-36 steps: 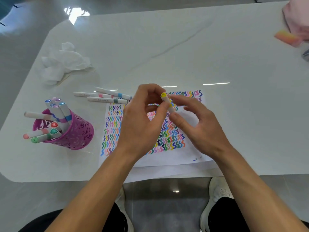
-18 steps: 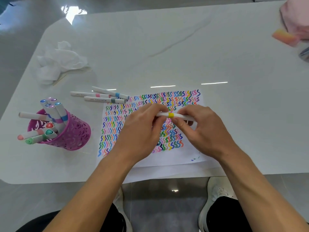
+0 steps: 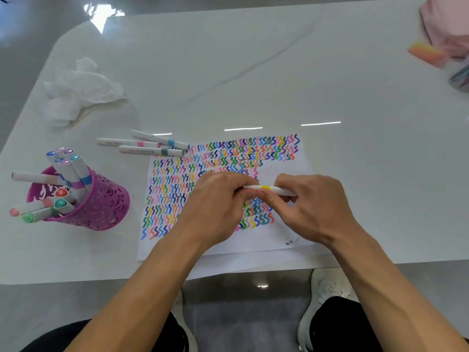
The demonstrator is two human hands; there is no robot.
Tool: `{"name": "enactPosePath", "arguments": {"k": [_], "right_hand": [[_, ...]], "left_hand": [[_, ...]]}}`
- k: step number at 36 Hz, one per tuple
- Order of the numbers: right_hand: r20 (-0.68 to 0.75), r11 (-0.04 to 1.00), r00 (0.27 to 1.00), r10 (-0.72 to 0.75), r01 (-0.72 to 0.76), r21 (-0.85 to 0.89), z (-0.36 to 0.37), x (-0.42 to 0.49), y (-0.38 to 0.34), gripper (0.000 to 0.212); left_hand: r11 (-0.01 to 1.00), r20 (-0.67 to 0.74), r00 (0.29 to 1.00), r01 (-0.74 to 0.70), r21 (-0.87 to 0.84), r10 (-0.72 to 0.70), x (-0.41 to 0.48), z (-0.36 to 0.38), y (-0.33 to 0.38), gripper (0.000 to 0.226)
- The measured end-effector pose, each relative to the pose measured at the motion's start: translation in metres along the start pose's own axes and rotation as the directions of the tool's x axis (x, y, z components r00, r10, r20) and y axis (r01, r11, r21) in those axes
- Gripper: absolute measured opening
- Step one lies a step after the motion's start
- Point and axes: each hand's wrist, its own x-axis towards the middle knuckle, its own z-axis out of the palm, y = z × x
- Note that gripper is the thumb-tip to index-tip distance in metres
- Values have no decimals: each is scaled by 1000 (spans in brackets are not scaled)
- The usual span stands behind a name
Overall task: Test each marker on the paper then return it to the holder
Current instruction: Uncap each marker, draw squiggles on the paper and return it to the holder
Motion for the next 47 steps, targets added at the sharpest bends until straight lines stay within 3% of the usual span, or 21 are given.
{"name": "enactPosePath", "arguments": {"k": [8,21,25,32,36,38,41,42,45,47], "right_hand": [[-37,999,999,1,-2,-32,-2,0,0,63],[28,998,998,54,-53,-43,-5,1,0,72],[73,996,993,88,-87,-18,-7,1,0,87],[49,988,988,148,-150,29,-7,0,2,90],[-15,989,989,145,-144,43,-14,2,4,78],[-28,982,987,160,-157,103,-17,2,6,63],[-26,948,983,184,-171,268,-18,3,9,23],[-21,927,981,191,-173,332,-19,4,10,25],[-24,860,981,191,-155,486,-20,5,11,62],[-47,831,979,196,-141,539,-19,6,9,61]], "left_hand": [[996,-27,999,20,-83,-22,3,2,0,15],[990,-31,998,58,-132,-63,3,2,0,15],[984,-12,996,80,-157,-83,3,2,1,16],[975,-45,994,90,-205,-101,6,-4,-1,17],[969,-107,986,97,-226,-124,7,-5,-1,17],[976,-164,977,104,-192,-136,8,-5,-3,16],[976,-220,961,133,-171,-170,10,-6,-6,16],[977,-232,957,139,-159,-174,10,-6,-7,17],[982,-247,954,143,-122,-169,10,-5,-8,19],[984,-253,953,142,-106,-164,10,-4,-8,19]]}}
